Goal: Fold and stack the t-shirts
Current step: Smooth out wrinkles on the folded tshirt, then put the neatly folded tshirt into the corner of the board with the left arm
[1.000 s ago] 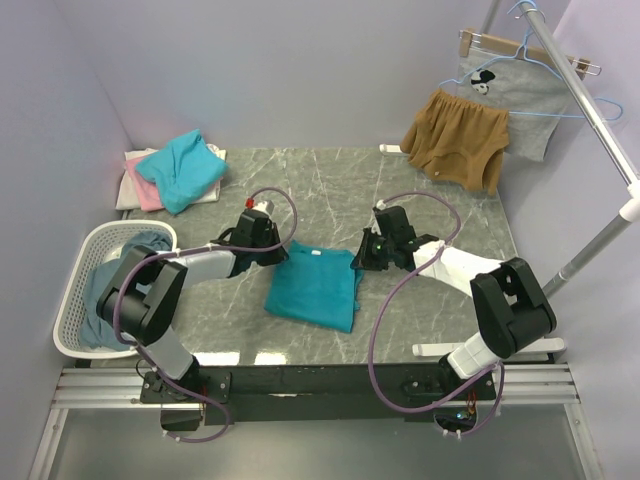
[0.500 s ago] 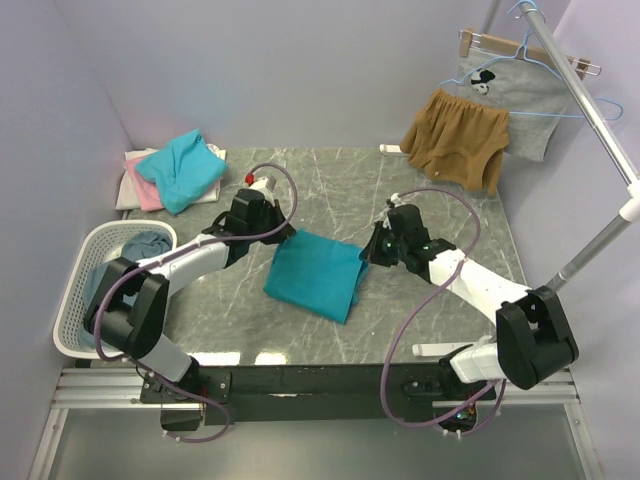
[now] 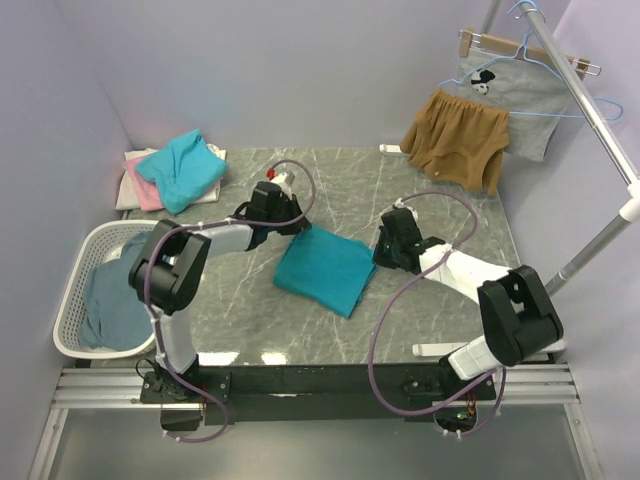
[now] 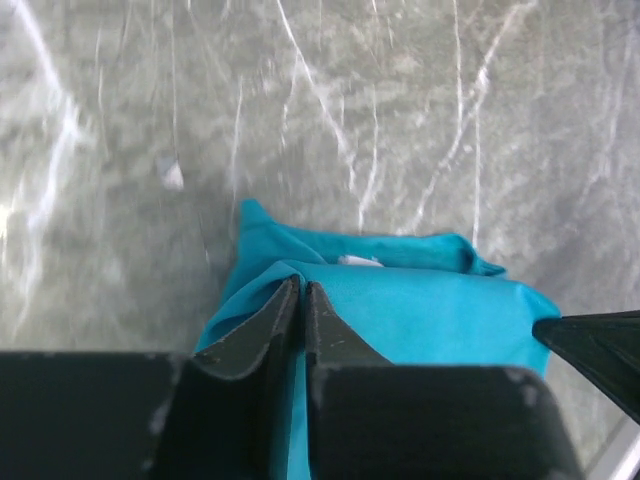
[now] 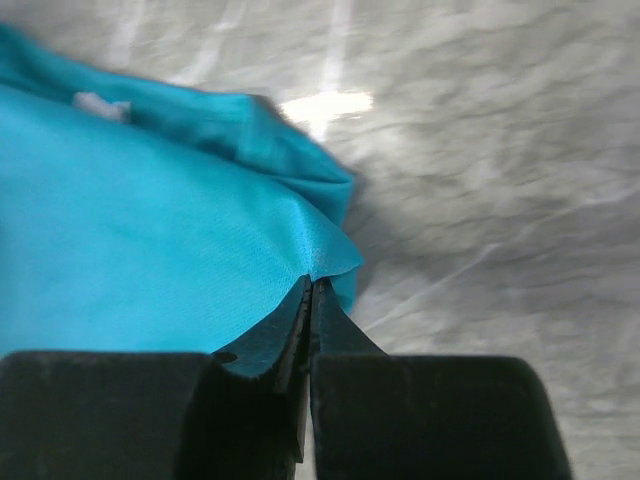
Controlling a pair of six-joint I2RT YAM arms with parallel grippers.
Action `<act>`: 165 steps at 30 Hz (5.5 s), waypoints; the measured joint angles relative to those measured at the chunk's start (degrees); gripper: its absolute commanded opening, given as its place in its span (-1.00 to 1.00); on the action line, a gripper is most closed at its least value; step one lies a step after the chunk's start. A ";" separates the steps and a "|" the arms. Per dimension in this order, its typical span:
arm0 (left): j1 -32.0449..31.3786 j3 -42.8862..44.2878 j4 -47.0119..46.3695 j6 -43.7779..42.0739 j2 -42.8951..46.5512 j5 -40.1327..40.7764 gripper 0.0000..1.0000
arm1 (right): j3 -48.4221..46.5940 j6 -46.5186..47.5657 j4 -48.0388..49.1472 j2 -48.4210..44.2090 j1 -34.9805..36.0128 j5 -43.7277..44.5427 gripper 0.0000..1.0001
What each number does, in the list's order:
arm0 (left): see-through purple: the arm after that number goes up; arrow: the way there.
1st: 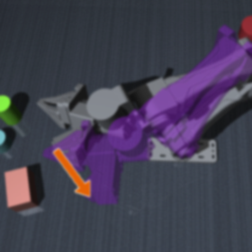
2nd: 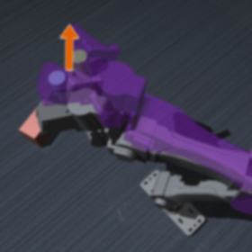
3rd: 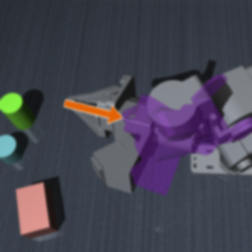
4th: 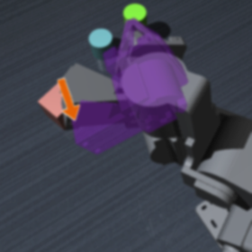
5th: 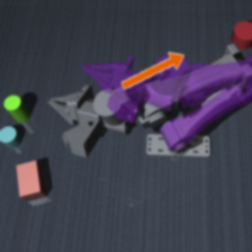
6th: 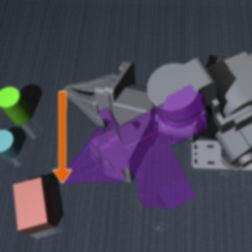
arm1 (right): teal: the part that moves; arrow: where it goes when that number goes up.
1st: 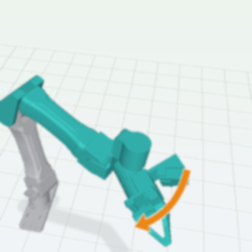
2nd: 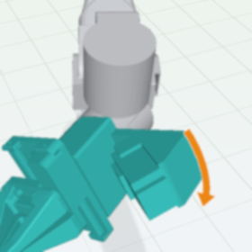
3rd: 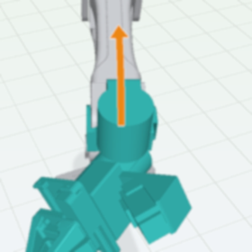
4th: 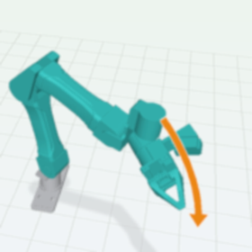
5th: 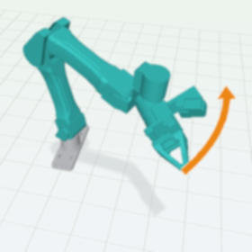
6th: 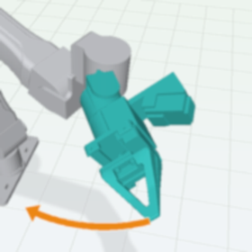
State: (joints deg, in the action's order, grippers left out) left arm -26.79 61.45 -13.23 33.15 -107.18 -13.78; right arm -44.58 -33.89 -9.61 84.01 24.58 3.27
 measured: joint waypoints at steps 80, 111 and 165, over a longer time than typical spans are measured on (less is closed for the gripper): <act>4.85 -20.24 -10.80 5.73 7.02 -5.01 0.19 | 11.98 -6.78 10.78 -7.74 -2.12 -12.98 0.39; 6.64 -20.06 -11.30 2.10 8.57 -9.31 0.54 | 7.50 -6.71 16.11 4.26 -2.12 -18.32 0.37; 30.51 56.54 29.29 -18.95 -21.73 -14.45 -0.99 | -2.34 0.28 7.02 7.10 -2.51 -19.65 0.42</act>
State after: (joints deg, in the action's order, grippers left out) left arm 3.73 117.99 16.05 14.20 -128.90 -28.23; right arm -46.92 -33.61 -2.59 91.11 22.06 -16.38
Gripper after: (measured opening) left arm 0.047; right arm 0.716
